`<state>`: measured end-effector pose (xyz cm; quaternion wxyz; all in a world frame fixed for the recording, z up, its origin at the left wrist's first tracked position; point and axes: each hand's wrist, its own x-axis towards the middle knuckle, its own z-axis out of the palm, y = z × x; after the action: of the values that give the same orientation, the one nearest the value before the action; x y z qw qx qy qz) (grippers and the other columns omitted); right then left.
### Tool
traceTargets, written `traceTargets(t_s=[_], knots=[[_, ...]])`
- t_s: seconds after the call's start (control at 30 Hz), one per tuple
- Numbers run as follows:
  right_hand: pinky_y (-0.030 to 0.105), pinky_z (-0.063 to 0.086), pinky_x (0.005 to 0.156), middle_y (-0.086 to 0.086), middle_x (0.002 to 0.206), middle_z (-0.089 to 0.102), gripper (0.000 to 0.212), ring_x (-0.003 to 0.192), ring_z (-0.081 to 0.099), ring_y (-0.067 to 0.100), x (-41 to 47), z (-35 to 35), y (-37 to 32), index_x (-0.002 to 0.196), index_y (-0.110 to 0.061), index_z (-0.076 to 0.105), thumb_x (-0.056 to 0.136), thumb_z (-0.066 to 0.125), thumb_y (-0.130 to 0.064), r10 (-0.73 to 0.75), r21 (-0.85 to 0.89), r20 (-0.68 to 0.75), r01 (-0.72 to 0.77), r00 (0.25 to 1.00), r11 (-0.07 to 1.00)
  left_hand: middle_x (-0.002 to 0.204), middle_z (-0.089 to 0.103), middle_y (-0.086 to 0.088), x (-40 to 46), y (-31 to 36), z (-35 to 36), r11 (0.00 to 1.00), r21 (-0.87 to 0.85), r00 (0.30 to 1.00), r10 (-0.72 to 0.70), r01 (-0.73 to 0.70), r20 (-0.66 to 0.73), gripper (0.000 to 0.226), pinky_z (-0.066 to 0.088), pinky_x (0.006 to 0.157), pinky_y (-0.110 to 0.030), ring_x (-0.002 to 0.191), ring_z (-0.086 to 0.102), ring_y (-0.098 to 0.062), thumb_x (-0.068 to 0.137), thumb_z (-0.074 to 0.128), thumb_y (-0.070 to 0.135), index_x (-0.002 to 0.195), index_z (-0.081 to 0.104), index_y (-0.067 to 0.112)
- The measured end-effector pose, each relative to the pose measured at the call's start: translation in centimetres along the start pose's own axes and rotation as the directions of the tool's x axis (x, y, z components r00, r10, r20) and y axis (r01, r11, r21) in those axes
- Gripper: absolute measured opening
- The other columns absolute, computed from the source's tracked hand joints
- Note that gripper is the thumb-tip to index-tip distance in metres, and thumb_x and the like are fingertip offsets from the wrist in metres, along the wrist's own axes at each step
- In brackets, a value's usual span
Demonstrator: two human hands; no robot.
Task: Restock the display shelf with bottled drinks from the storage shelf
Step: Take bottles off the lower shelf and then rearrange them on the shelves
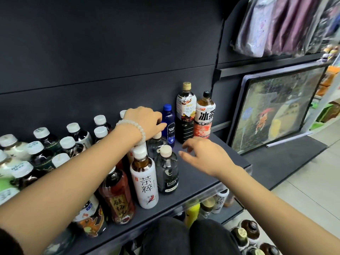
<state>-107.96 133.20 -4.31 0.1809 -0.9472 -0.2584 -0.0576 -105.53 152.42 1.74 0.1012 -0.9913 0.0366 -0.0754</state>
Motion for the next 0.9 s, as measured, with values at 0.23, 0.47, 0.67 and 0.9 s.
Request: traceTargets(t_s=[0.23, 0.47, 0.67, 0.9], knots=[[0.035, 0.047, 0.081, -0.001, 0.123, 0.052, 0.044, 0.117, 0.049, 0.021, -7.7, -1.9, 2.4, 0.13, -0.022, 0.048, 0.095, 0.039, -0.046, 0.001, -0.262, -0.044, -0.012, 0.999, 0.965, 0.112, 0.06, -0.001, -7.1, 5.6, -0.8, 0.996, -0.086, 0.99, -0.042, 0.031, -0.134, 0.041, 0.035, 0.073, -0.034, 0.109, 0.052, -0.025, 0.094, 0.033, 0.053, 0.114, 0.057, 0.027], [0.035, 0.047, 0.078, 0.003, 0.114, 0.056, 0.039, 0.109, 0.053, 0.025, -18.5, -1.5, 5.9, 0.122, -0.019, 0.053, 0.093, 0.042, -0.043, 0.078, -0.325, -0.139, -0.12, 0.987, 0.938, 0.121, 0.058, -0.002, -14.1, 15.1, 2.3, 0.981, -0.16, 0.991, 0.096, -0.11, -0.093, 0.043, 0.041, 0.081, -0.037, 0.116, 0.049, -0.026, 0.096, 0.031, 0.051, 0.128, 0.049, 0.027], [0.036, 0.05, 0.079, 0.004, 0.114, 0.056, 0.04, 0.105, 0.054, 0.026, -27.5, -0.6, 10.7, 0.12, -0.018, 0.054, 0.093, 0.041, -0.044, 0.228, -0.331, -0.128, -0.259, 0.965, 0.908, 0.121, 0.057, -0.002, -17.3, 23.8, 5.0, 0.956, -0.169, 0.971, 0.238, -0.241, -0.035, 0.042, 0.042, 0.085, -0.039, 0.116, 0.049, -0.026, 0.096, 0.032, 0.049, 0.126, 0.05, 0.025], [0.037, 0.047, 0.087, 0.002, 0.126, 0.053, 0.041, 0.116, 0.05, 0.024, -35.5, 1.7, 16.4, 0.127, -0.02, 0.051, 0.094, 0.04, -0.042, 0.512, -0.262, -0.095, -0.518, 0.854, 0.815, 0.124, 0.053, -0.005, -18.7, 33.2, 9.0, 0.909, -0.166, 0.92, 0.391, -0.381, 0.03, 0.042, 0.04, 0.086, -0.039, 0.12, 0.046, -0.028, 0.096, 0.033, 0.048, 0.127, 0.047, 0.024]])
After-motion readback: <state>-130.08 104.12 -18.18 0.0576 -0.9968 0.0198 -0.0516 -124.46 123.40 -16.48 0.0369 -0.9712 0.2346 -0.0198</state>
